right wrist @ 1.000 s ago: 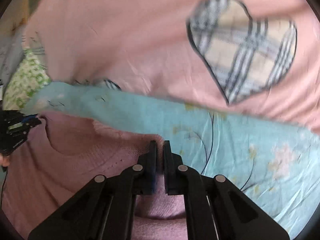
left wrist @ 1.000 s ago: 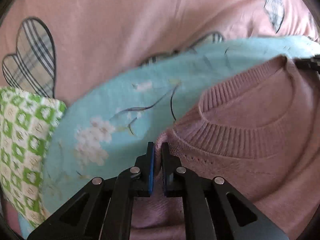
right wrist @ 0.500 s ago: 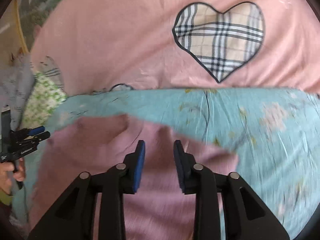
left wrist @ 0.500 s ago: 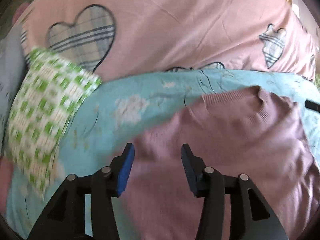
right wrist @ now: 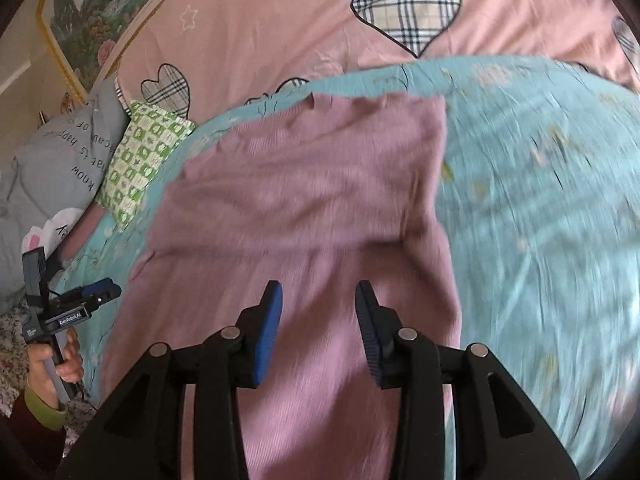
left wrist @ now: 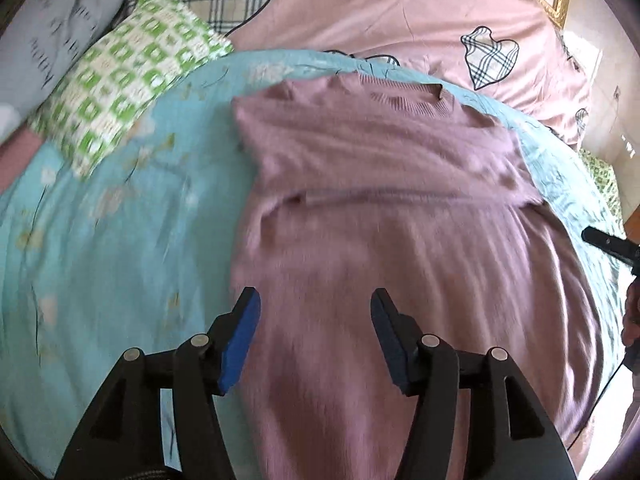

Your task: Fold small clothes

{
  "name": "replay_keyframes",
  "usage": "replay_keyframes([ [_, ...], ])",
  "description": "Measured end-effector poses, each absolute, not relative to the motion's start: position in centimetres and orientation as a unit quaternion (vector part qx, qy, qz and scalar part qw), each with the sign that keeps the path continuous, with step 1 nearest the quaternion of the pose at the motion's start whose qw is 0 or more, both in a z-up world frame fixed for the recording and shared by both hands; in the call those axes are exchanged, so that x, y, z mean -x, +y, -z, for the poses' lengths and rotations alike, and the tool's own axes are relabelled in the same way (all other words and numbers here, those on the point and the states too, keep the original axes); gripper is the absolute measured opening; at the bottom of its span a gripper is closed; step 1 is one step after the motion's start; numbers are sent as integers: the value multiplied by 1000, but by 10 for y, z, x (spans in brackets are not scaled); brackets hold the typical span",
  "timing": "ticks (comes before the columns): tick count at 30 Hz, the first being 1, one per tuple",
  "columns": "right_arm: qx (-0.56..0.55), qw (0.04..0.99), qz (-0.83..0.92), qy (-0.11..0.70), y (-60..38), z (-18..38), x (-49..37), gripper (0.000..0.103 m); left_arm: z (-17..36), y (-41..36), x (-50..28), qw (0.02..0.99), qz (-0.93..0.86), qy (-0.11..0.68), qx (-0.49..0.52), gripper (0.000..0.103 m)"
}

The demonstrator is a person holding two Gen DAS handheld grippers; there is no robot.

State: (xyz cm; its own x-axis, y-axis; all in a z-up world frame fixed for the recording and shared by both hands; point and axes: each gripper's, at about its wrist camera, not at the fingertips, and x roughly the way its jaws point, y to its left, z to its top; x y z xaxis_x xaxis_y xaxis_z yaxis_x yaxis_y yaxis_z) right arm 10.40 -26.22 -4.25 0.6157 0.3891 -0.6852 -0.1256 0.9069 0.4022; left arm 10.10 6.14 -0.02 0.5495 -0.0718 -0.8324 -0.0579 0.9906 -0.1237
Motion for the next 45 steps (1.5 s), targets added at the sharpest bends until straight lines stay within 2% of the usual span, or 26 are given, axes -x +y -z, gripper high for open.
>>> replay_keyframes([
  [6,-180,882,-136,415,-266,50,-55,39,-7,78,-56,879,-1,465,105,63],
  [16,-208,885,-110,401,-275,57,14,40,8,81,-4,872,-1,474,124,63],
  [21,-217,886,-101,397,-283,64,44,46,15,88,19,866,4,481,137,64],
  [25,-223,884,-95,401,-286,71,66,46,24,88,35,859,7,493,139,65],
  [33,-231,870,-102,423,-292,89,84,46,54,80,59,835,39,507,210,66],
  [45,-250,857,-137,429,-285,106,91,49,56,51,54,842,69,503,181,65],
])
